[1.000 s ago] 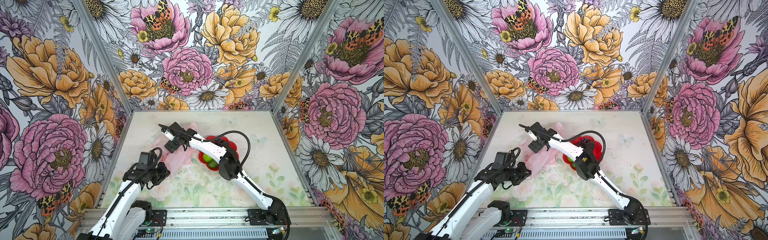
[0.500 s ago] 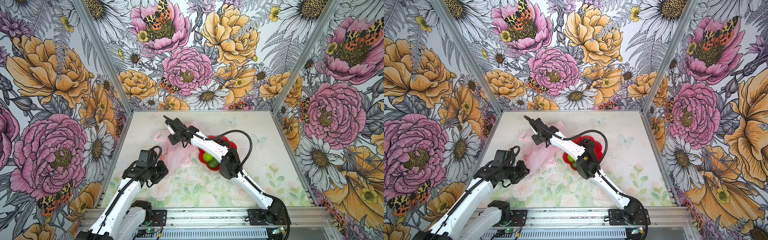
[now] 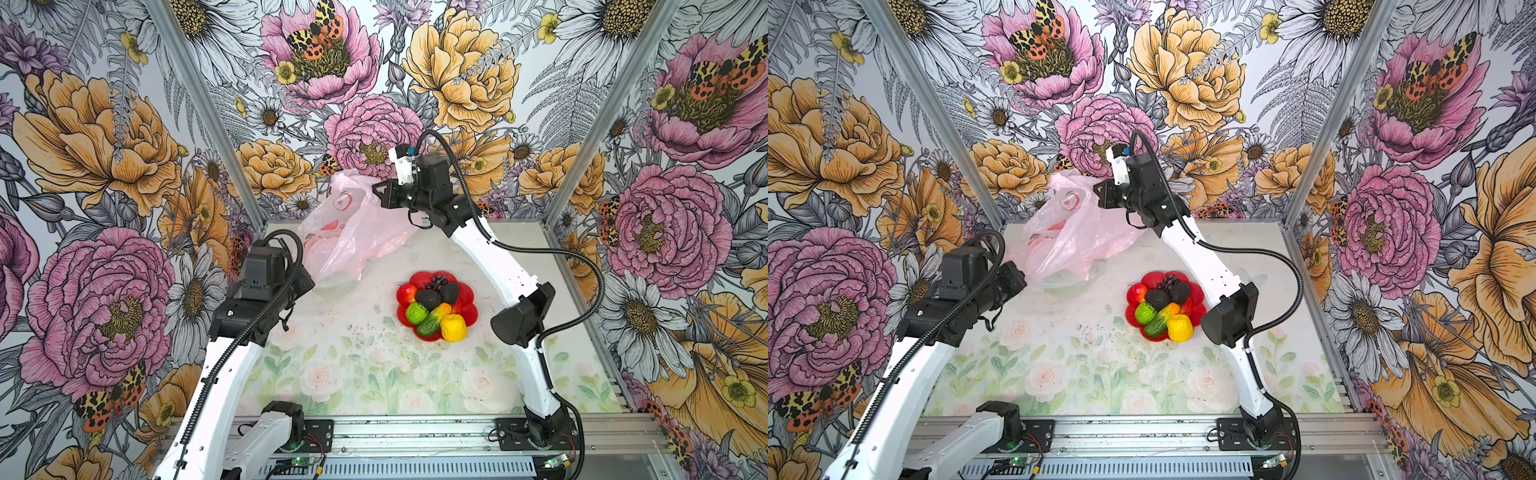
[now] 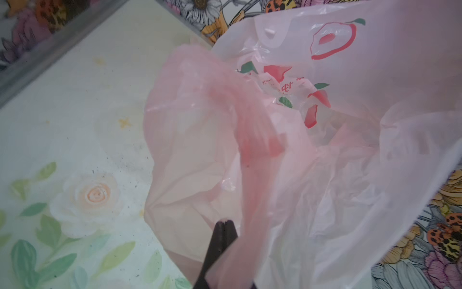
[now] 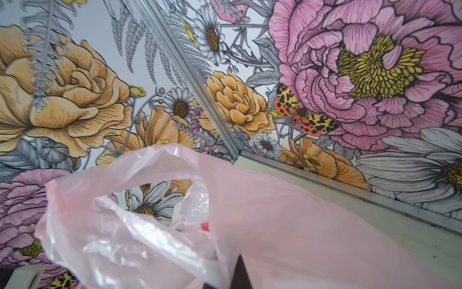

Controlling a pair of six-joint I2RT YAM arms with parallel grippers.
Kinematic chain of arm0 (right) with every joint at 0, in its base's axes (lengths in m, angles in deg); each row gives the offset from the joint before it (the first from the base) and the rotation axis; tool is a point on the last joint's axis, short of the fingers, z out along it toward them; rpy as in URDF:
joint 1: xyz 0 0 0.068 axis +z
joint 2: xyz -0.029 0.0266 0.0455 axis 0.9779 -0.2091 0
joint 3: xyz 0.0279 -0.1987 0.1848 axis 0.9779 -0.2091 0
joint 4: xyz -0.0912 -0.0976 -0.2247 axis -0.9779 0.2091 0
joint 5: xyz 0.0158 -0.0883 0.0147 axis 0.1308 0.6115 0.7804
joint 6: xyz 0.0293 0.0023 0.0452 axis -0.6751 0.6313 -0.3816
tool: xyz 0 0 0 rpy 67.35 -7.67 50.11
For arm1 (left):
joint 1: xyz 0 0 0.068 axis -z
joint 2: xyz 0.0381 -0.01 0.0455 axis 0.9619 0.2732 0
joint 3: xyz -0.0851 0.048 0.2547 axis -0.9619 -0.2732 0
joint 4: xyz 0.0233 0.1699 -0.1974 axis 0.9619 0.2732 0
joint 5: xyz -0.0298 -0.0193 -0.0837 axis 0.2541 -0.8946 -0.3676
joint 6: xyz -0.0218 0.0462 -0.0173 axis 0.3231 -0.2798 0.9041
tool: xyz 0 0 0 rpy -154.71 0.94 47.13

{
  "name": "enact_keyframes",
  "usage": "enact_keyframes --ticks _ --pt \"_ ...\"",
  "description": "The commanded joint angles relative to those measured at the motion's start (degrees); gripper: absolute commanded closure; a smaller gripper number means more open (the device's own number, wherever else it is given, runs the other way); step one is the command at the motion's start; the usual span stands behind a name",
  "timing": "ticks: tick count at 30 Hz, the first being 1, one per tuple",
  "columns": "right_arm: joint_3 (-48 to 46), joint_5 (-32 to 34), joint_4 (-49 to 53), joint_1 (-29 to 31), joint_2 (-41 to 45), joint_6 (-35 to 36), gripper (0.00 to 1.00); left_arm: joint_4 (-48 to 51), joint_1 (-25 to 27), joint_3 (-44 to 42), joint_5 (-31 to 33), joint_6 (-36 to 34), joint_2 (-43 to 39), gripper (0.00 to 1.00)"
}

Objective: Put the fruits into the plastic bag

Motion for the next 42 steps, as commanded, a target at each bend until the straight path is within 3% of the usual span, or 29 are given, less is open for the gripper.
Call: enact_keyframes --ticks 1,6,9,14,17,19,21,26,33,36,42 --pt "-13.16 -2.67 -3.59 -0.54 5.75 -2.81 1.00 1.50 3.12 6.52 10.34 -9.38 2.59 1.00" --pt "-51.72 -2.28 -23.55 -1.26 20.97 -11.21 1.00 1.50 11.26 6.73 12.04 -20.82 4.86 1.00" --pt "-67.11 -0.81 -26.76 -1.08 26.56 -14.27 0.70 0.95 14.33 2.61 10.15 -22.20 4.43 1.00" --pt "-81.44 6.62 -21.56 -0.39 41.07 -12.25 0.49 0.22 19.12 -0.42 6.41 -23.27 5.69 1.00" --pt "-78.49 10.05 -11.54 0.03 47.10 -9.23 0.29 0.30 22.19 2.06 7.87 -25.79 6.44 1.00" --pt "-73.61 12.14 -4.30 1.29 47.78 -6.44 0.11 0.35 23.80 4.13 9.23 -27.31 6.98 1.00" --pt "-68.00 13.83 1.04 3.29 46.47 -4.27 0.02 0.32 25.70 6.03 10.45 -28.56 7.65 1.00" --pt "-59.82 17.02 5.34 5.64 39.58 -3.86 0.01 0.23 27.26 7.05 11.73 -29.87 8.54 1.00" --pt "-55.93 32.98 23.22 5.44 40.27 -7.85 0.00 0.22 26.86 3.70 12.61 -29.34 6.87 1.00" --pt "-57.69 31.58 28.24 4.48 41.82 -9.06 0.01 0.06 26.97 2.39 13.09 -29.79 6.08 1.00" --pt "-60.20 25.72 26.08 4.30 43.23 -9.59 0.01 -0.59 27.82 2.65 12.28 -29.78 5.84 1.00"
